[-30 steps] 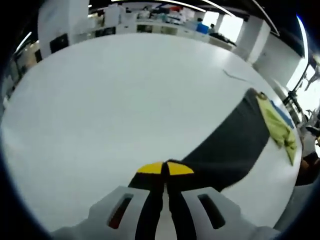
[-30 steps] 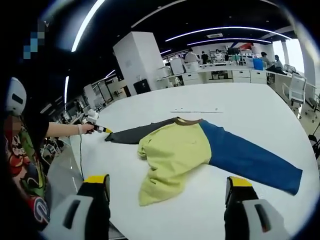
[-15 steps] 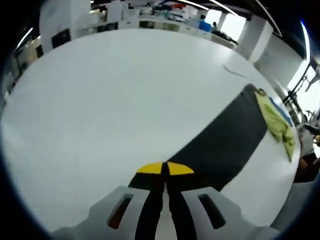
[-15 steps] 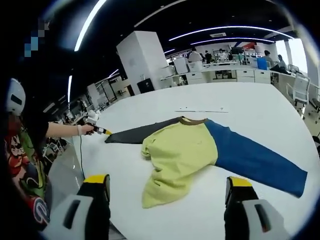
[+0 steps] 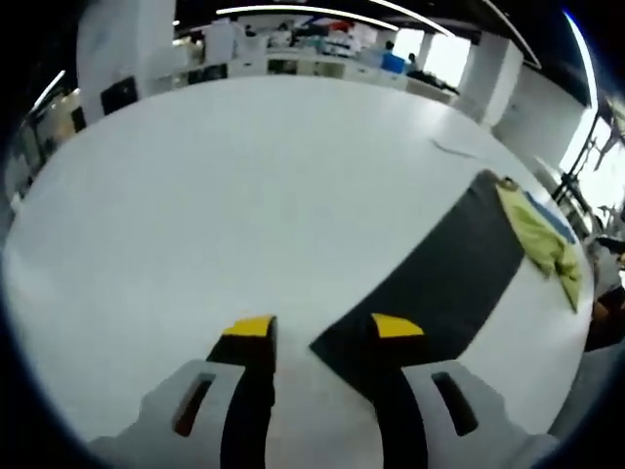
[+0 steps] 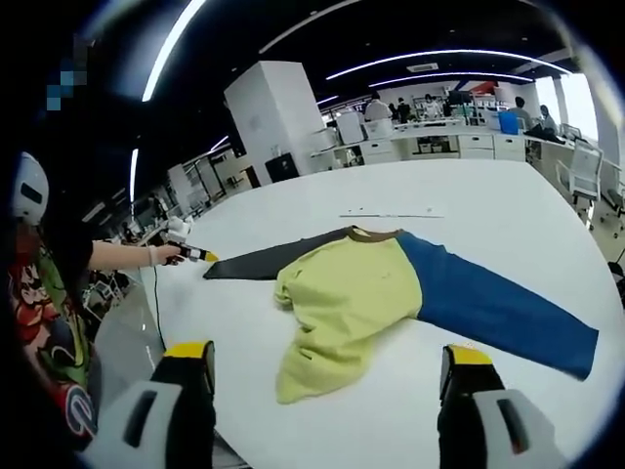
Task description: Fold the garment on the visible template until the final outline fits inside the template.
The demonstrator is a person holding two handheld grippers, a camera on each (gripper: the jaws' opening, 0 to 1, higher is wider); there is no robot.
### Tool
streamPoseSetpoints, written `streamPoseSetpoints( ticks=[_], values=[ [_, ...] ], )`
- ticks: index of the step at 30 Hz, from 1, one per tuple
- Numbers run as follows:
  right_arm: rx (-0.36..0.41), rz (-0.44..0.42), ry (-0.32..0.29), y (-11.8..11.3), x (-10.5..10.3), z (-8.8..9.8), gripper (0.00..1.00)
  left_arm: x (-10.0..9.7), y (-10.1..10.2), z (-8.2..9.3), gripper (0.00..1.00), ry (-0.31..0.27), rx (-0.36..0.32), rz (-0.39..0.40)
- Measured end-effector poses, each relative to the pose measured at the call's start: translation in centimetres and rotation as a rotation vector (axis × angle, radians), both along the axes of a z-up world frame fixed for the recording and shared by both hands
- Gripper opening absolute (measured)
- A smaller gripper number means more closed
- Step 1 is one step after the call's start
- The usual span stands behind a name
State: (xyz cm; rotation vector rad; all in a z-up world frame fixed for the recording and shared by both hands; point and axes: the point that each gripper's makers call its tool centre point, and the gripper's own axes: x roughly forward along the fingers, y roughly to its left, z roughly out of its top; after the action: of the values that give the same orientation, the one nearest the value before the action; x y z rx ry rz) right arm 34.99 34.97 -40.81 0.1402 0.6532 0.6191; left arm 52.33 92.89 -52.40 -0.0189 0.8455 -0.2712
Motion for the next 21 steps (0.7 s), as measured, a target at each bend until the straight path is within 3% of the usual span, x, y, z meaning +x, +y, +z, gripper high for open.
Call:
streamPoseSetpoints(
  ticks=[6, 21],
  values=[
    [0.007, 0.01, -0.007, 0.5, 0.3, 0.0, 0.97, 0.3, -0.3, 1.8, 0.53, -0.06, 0.0, -0.005],
    [0.017, 0.026, -0.013, 1.7, 0.0, -0.6, 0.94, -0.9, -5.9, 6.7, 0.54, -0.173, -0.074, -0.099]
  ],
)
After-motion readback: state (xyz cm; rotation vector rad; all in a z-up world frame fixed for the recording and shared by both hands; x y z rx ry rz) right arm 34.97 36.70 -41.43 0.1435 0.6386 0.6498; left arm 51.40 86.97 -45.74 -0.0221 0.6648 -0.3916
